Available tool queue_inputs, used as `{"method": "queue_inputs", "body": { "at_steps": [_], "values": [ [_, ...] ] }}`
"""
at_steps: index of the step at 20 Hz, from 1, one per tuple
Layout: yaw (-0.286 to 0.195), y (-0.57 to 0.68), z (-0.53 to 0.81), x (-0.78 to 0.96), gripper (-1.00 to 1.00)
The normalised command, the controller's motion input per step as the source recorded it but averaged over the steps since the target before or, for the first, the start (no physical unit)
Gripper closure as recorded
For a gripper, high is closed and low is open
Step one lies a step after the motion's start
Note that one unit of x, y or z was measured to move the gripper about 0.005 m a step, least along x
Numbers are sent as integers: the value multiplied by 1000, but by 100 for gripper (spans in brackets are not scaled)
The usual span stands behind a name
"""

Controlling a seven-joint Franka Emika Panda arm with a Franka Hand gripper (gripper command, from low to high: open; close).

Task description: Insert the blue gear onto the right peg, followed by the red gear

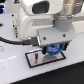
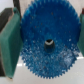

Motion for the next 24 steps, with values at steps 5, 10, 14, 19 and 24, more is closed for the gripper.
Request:
{"method": "queue_inputs", "body": {
  "at_steps": [5,10,14,19,24],
  "values": [
    [0,-105,377,221,100],
    [0,-11,201,118,100],
    [0,9,-90,58,100],
    [0,-18,-126,138,100],
    [0,-14,-194,116,100]
  ]
}}
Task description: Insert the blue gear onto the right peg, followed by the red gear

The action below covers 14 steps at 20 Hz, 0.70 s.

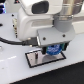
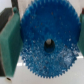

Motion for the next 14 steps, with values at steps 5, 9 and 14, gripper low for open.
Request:
{"method": "queue_inputs", "body": {
  "at_steps": [5,9,14],
  "values": [
    [0,3,-198,20,100],
    [0,7,-210,75,100],
    [0,86,-47,22,100]
  ]
}}
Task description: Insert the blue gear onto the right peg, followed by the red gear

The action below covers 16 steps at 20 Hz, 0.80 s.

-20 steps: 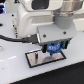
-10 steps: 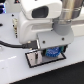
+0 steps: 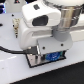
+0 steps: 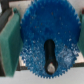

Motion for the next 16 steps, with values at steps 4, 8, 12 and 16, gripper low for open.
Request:
{"method": "queue_inputs", "body": {
  "at_steps": [4,8,12,16],
  "values": [
    [0,215,373,-79,-100],
    [0,143,520,-126,-100],
    [0,187,420,-336,-100],
    [0,239,269,-524,-100]
  ]
}}
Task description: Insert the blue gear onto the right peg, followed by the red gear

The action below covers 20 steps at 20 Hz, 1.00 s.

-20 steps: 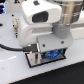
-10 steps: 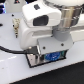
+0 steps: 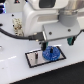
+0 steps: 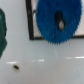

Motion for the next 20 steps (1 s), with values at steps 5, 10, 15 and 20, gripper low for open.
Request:
{"method": "queue_inputs", "body": {
  "at_steps": [5,10,15,20],
  "values": [
    [0,362,109,-777,-100],
    [0,240,54,-812,-100],
    [0,285,-27,-760,-100],
    [0,275,-98,-702,-100]
  ]
}}
